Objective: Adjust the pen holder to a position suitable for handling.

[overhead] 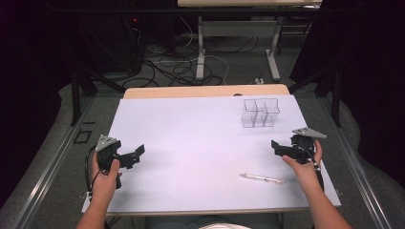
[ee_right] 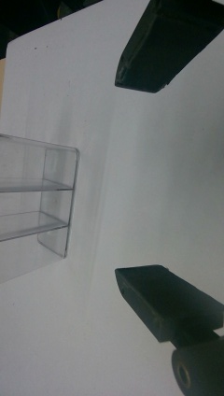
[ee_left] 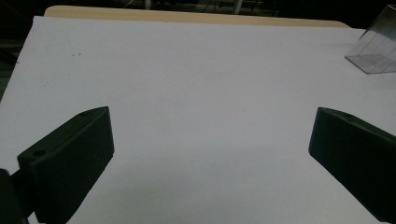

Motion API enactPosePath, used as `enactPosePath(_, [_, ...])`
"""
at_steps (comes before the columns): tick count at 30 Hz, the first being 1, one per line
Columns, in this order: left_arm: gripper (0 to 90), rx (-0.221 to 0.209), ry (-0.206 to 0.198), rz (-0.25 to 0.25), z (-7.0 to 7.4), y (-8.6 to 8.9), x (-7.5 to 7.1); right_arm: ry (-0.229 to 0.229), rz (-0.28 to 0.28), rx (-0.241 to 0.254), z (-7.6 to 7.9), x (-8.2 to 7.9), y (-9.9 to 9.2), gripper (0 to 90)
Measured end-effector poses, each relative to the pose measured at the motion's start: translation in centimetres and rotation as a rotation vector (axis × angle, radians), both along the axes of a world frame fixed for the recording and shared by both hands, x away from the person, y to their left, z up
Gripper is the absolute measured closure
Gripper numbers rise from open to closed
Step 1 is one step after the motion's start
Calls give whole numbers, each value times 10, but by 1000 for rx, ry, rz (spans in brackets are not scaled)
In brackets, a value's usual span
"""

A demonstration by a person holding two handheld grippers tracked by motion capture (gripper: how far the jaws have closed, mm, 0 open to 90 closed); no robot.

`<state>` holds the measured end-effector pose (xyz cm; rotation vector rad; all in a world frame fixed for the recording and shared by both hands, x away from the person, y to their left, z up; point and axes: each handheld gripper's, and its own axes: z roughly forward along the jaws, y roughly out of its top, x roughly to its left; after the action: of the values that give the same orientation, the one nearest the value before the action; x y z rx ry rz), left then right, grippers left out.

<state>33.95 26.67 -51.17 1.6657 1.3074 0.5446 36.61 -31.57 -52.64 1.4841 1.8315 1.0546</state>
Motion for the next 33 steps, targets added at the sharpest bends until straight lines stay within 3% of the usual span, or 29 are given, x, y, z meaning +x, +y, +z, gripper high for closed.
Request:
enactPosePath(3, [0,8,0,-10,0,-1,1,6,-3,2,3,-1,-3,139])
enactPosePath(8, [0,11,14,-11,-1,0,-1,16,-3,-1,8,4,-1,149])
enactPosePath(10, [0,7,14,-8,-2,1,-2,11,-5,-19,10,9,-1,193])
enactPosePath(18, [0,21,9,-23,-2,-2,-5,21,-25,-11,25,19,6,426])
enactPosePath(21, [0,26,11,-27,-2,-2,-6,9,-22,-15,31,22,8,448])
enactPosePath(25, [0,22,11,-25,-1,-1,-6,19,-17,7,48,36,10,488])
enactPosePath(28, [0,21,11,-24,-2,-1,-6,29,-23,-9,56,46,10,500])
enactPosePath(33, [0,25,18,-27,-2,-1,-6,35,-7,-17,66,62,10,598])
